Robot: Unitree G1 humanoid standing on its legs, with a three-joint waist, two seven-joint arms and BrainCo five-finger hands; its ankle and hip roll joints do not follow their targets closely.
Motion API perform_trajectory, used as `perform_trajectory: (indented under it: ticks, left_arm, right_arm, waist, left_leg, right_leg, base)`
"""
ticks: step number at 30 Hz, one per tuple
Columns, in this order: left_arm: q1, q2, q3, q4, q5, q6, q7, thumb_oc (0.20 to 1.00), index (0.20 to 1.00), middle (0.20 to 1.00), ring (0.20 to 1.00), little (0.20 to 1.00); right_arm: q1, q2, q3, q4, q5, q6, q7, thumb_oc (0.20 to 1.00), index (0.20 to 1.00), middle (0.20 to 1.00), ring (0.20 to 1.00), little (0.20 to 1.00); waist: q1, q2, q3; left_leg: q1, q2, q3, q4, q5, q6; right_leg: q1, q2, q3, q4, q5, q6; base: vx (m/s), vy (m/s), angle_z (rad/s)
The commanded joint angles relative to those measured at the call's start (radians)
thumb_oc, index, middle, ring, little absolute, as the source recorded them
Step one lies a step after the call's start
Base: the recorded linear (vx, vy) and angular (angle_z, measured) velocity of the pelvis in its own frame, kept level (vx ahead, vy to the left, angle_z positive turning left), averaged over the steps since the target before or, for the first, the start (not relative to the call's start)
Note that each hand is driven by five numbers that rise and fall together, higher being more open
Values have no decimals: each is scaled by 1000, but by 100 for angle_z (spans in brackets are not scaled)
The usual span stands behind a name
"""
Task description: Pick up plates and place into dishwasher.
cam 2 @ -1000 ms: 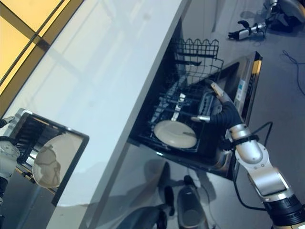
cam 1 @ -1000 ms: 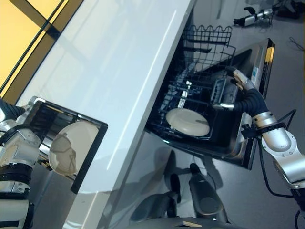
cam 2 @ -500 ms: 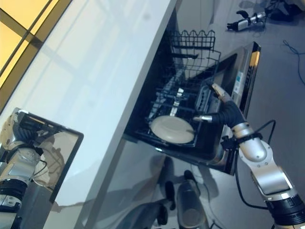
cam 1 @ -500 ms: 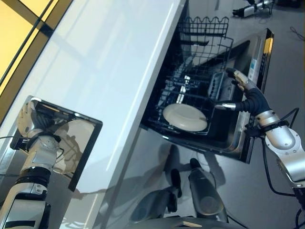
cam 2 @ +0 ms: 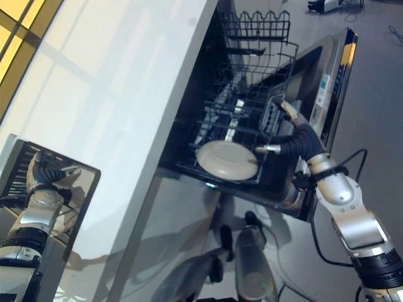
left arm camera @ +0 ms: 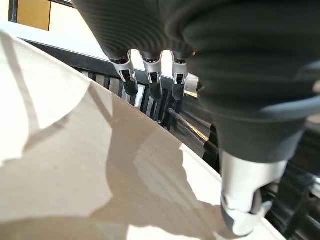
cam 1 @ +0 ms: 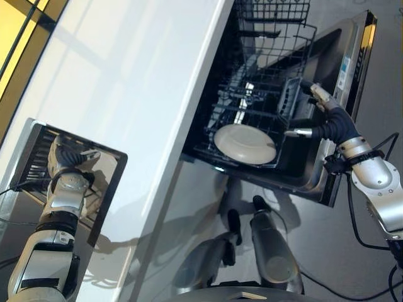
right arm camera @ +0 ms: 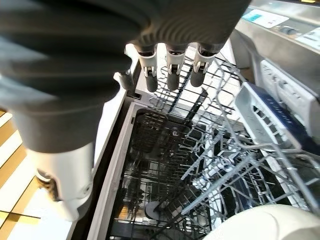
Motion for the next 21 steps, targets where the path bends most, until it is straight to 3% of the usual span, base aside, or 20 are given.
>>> perform_trajectory:
  ticks: [1,5,8,13,21]
  left_arm:
    - [-16,-11,-19,163,-60,135,-123,1000,1000,1000,1000,1000]
    - [-47,29,-53,278,57,198,-173,1000,1000,1000,1000,1000]
    - [-83,53,-77,336,19,192,-294,1000,1000,1000,1000,1000]
    - [-63,8,-99,342,-105,159,-623,1000,1000,1000,1000,1000]
    - [57,-20,-98,281,-139,153,-825,1000,1000,1000,1000,1000]
  right_arm:
    - [-43,0,-47,-135,-30,-21,-1,1000,1000,1000,1000,1000]
    - [-67,-7,-35,-135,-25,-12,-6,1000,1000,1000,1000,1000]
    - [-85,-21,-20,-131,-15,-9,-7,1000,1000,1000,1000,1000]
    - [-67,-24,-46,-138,-12,-27,9,1000,1000,1000,1000,1000]
    - [18,-35,-123,-149,8,-74,42,1000,1000,1000,1000,1000]
  waist:
    - [-34,-62,5]
    - [-38,-68,16]
    - [-44,-68,19]
    - [-49,-61,26]
    - [-43,-34,5]
  left_leg:
    - [-99,-6,1,79,55,-17]
    - [-105,-3,0,77,61,-20]
    - [-104,-1,4,77,61,-25]
    - [-88,-2,4,70,60,-25]
    - [-25,-6,-12,47,49,-23]
  right_leg:
    - [-10,-33,-2,-62,75,49]
    - [-15,-31,-5,-61,76,46]
    - [-13,-30,-4,-65,74,45]
    - [3,-33,-9,-70,72,46]
    - [70,-45,-18,-102,62,48]
  base:
    - [-30,2,1]
    - [-7,9,-4]
    - [-2,18,-7]
    - [-15,9,-1]
    - [6,-3,8]
